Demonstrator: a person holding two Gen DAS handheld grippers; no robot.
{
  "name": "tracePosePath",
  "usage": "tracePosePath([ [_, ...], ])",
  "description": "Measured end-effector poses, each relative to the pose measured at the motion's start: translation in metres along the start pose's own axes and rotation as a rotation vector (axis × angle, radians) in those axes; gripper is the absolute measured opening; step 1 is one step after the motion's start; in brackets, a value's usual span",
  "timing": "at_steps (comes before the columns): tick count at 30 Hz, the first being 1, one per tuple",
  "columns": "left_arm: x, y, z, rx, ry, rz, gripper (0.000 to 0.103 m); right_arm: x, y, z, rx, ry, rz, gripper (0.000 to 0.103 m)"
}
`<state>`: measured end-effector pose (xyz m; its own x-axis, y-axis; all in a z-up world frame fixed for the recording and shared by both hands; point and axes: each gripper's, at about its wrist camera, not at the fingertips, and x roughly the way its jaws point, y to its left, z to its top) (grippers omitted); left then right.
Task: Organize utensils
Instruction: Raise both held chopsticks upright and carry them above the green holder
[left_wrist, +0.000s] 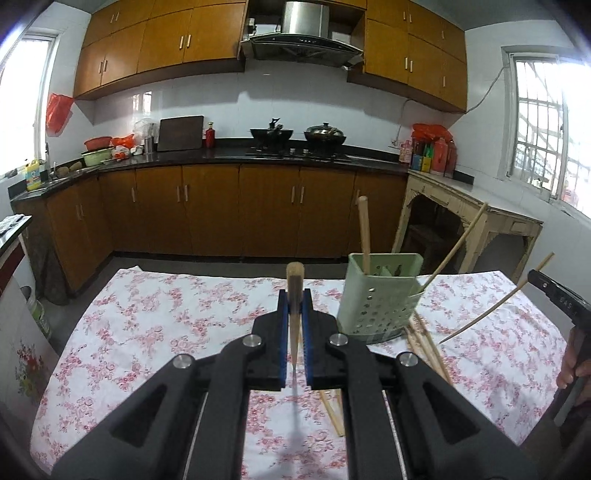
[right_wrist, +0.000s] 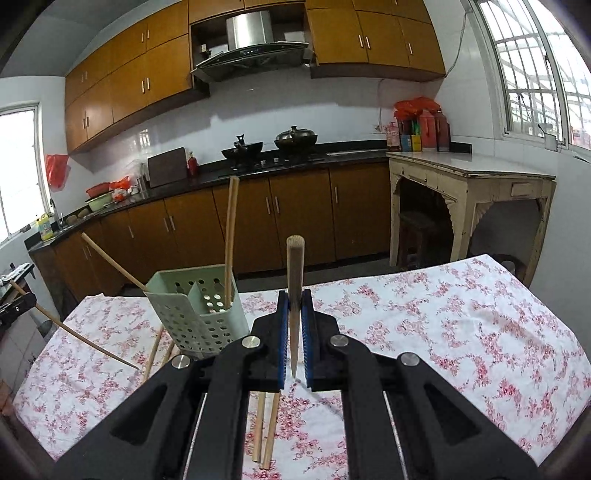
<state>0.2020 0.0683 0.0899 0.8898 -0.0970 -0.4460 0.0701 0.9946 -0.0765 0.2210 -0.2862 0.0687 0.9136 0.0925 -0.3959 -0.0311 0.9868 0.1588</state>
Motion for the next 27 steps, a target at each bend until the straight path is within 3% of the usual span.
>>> tracePosePath([
  [9, -0.017, -0.023, 0.041, 0.002, -0.043, -0.115, 0.008, -0.018, 0.018, 0.045, 0.017, -0.044, 0.12, 0.008],
  [18, -0.019, -0.061, 0.094, 0.008, -0.147, -0.157, 0.008, -0.021, 0.056, 0.08, -0.055, -0.147, 0.164, 0.008],
  [22, -0.016, -0.079, 0.113, 0.033, -0.22, -0.122, 0.008, -0.012, 0.067, 0.091, -0.071, -0.183, 0.149, 0.008],
  [27, 0.009, -0.085, 0.122, 0.011, -0.204, -0.106, 0.008, 0.007, 0.068, 0.096, -0.049, -0.191, 0.135, 0.008],
])
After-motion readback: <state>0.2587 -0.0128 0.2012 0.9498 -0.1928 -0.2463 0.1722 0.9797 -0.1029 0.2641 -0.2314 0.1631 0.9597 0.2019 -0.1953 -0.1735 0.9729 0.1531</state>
